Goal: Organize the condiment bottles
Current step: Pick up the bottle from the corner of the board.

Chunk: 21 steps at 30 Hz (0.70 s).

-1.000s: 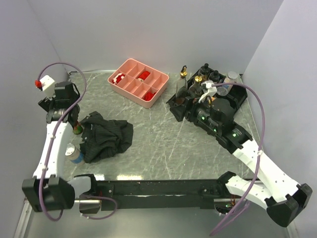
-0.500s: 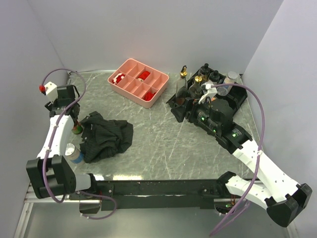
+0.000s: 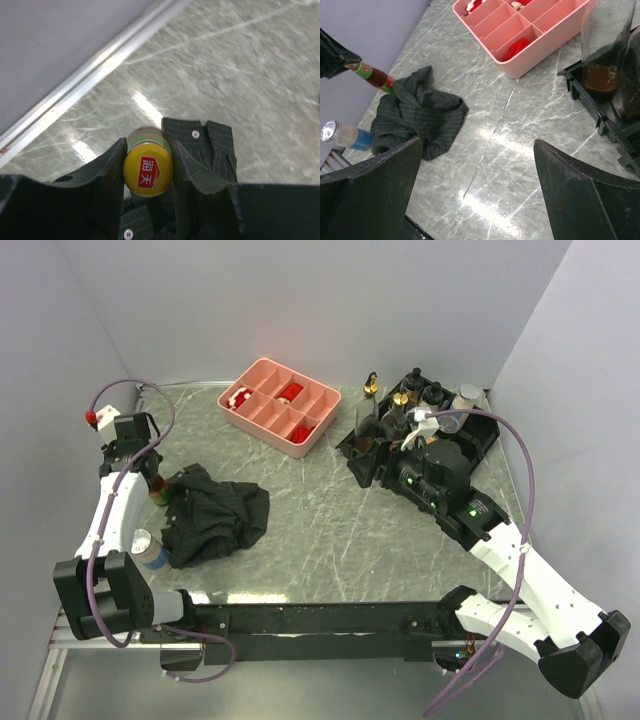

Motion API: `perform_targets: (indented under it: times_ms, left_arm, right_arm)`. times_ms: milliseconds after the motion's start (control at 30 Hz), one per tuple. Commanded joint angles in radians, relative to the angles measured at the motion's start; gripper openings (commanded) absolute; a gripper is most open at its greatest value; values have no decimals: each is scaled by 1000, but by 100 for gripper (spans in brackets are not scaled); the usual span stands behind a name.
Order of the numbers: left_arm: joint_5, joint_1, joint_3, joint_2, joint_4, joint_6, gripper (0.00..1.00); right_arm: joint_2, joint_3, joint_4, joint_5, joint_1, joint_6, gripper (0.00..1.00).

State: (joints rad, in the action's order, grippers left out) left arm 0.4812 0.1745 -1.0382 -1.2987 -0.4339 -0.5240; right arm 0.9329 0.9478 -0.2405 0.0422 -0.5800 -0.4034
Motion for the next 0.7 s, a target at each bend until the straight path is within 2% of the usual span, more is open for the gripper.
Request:
perform_targets:
  times_ms: [0, 100, 167, 300, 400, 500, 667]
  left_arm:
    - [-104, -29, -98, 81, 63, 38, 1]
    - [-122, -88, -132, 96, 83, 65, 1]
    - [-131, -137, -140, 105, 110, 84, 1]
    - [70, -341, -221, 95, 104, 146, 1]
    - [89, -423, -287, 79, 81, 162, 1]
    - [27, -480, -306, 98, 81, 153, 1]
    - [-227, -533, -263, 159, 110, 111, 1]
  right_arm:
    - [-22, 45, 1, 7, -7, 35, 100]
    - [-34, 33, -2, -37, -6, 20, 100]
    - [-43, 23, -5, -132, -7, -3, 100]
    - [-23, 42, -22, -174, -6, 23, 100]
    - [-14, 57, -37, -173, -6, 25, 100]
    - [-28, 40, -19, -173, -7, 9, 100]
    - [-46, 16, -17, -240, -6, -17, 100]
